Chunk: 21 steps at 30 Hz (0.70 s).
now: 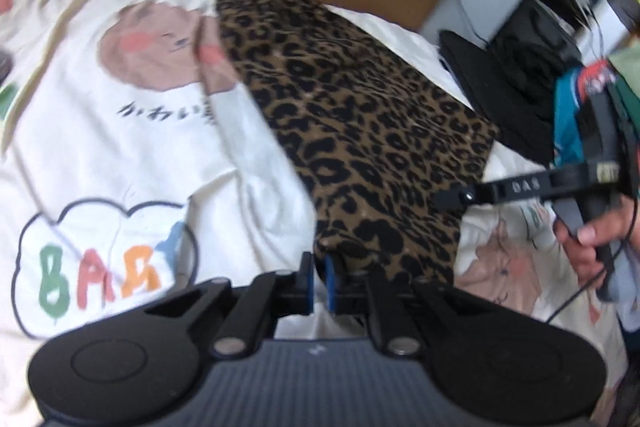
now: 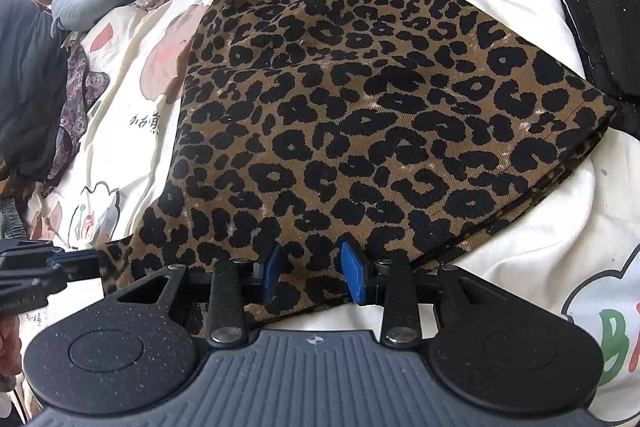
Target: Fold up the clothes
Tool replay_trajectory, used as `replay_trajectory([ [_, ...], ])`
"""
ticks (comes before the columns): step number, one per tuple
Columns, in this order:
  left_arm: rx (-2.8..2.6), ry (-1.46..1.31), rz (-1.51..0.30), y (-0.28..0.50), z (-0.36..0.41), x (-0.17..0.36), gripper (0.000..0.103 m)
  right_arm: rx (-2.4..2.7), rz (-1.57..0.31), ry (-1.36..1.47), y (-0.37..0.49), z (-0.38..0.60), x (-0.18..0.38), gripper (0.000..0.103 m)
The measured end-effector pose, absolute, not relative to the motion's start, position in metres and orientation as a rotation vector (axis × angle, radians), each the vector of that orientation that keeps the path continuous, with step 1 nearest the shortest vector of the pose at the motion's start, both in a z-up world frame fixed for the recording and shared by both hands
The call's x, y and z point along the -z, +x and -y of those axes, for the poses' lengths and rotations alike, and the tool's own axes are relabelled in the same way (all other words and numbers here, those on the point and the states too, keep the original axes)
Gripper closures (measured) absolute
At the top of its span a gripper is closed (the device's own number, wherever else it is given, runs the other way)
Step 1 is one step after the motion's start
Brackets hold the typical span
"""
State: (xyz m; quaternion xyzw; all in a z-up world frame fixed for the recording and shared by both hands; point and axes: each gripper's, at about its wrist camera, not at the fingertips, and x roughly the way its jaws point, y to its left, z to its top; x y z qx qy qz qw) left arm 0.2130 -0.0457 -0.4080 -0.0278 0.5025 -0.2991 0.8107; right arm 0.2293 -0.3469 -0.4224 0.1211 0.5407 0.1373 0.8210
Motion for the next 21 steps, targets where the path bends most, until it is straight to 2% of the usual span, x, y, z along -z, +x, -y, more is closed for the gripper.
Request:
replay_trajectory([
  [8, 0.574, -0.207, -1.126, 0.219, 0.018, 0.413, 0.096, -0.294, -1.152, 0.246, 0.229, 0.346, 0.424, 0.063],
  [11, 0.589, -0.289, -1.133, 0.221, 0.013, 0.413, 0.083, -0.29, -1.151, 0.234, 0.229, 0.344, 0.423, 0.063],
  [15, 0.621, -0.356, -1.142, 0.225, 0.021, 0.422, 0.059, -0.289, -1.152, 0.229, 0.228, 0.343, 0.422, 0.063],
  [19, 0.62, -0.443, -1.177, 0.234, 0.026, 0.437, 0.058, -0.296, -1.151, 0.228, 0.226, 0.34, 0.421, 0.062],
  [21, 0.614, -0.502, -1.208, 0.236, 0.026, 0.446, 0.061, -0.301, -1.151, 0.227, 0.225, 0.339, 0.42, 0.062],
])
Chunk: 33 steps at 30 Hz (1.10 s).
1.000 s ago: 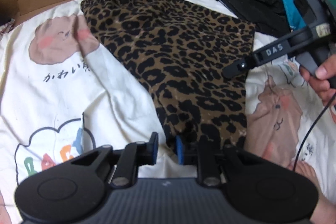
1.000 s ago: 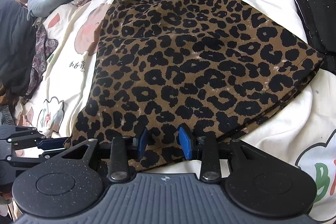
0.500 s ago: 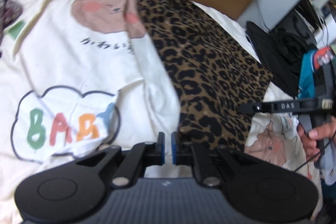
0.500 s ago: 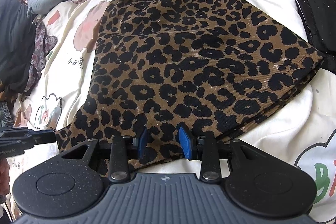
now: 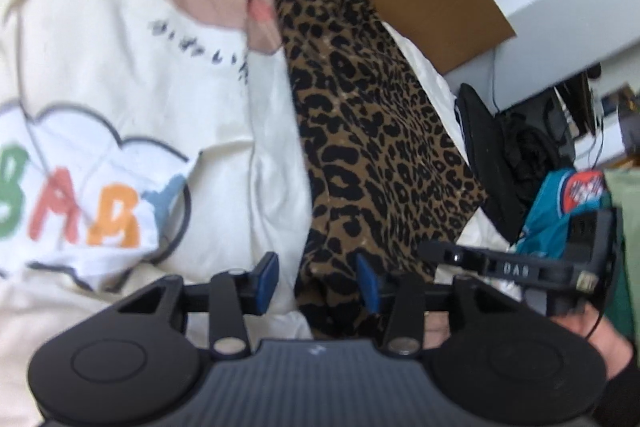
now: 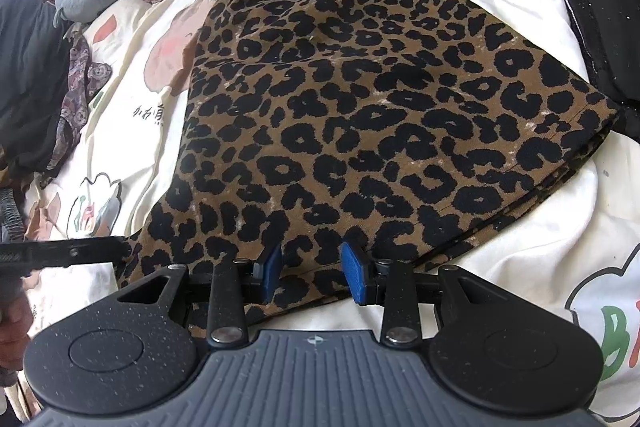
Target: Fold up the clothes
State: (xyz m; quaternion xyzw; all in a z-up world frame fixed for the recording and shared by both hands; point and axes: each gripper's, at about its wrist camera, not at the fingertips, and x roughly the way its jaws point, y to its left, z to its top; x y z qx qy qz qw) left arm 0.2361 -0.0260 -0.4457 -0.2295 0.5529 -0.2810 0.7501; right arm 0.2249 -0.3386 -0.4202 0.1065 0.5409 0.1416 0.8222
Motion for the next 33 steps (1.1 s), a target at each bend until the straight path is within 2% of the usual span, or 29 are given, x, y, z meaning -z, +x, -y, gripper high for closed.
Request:
replay_trajectory([
  [2, 0.614, -0.548, -1.231, 0.236, 0.026, 0.452, 0.063, -0.309, -1.15, 0.223, 0.223, 0.336, 0.42, 0.062],
  [3, 0.617, -0.57, -1.24, 0.234, 0.026, 0.454, 0.068, -0.313, -1.149, 0.222, 0.223, 0.335, 0.42, 0.062],
  [6, 0.609, -0.632, -1.265, 0.231, 0.023, 0.461, 0.092, -0.325, -1.149, 0.221, 0.221, 0.332, 0.419, 0.062],
  [9, 0.567, -0.729, -1.271, 0.229, 0.013, 0.467, 0.097, -0.339, -1.146, 0.214, 0.22, 0.329, 0.419, 0.062],
  [14, 0.517, -0.848, -1.29, 0.226, 0.006, 0.477, 0.096, -0.343, -1.145, 0.217, 0.219, 0.329, 0.419, 0.063],
  [15, 0.513, -0.857, -1.296, 0.225, 0.006, 0.479, 0.093, -0.342, -1.145, 0.217, 0.219, 0.33, 0.419, 0.063],
  [16, 0.511, -0.862, -1.303, 0.224, 0.006, 0.48, 0.085, -0.343, -1.145, 0.215, 0.219, 0.329, 0.419, 0.063],
  [19, 0.526, -0.881, -1.313, 0.222, 0.009, 0.482, 0.072, -0.345, -1.146, 0.213, 0.219, 0.329, 0.418, 0.062],
  [21, 0.549, -0.89, -1.32, 0.218, 0.013, 0.483, 0.069, -0.347, -1.146, 0.214, 0.219, 0.329, 0.418, 0.062],
  [33, 0.594, -0.945, -1.375, 0.202, 0.03, 0.492, 0.069, -0.359, -1.15, 0.23, 0.213, 0.328, 0.417, 0.062],
])
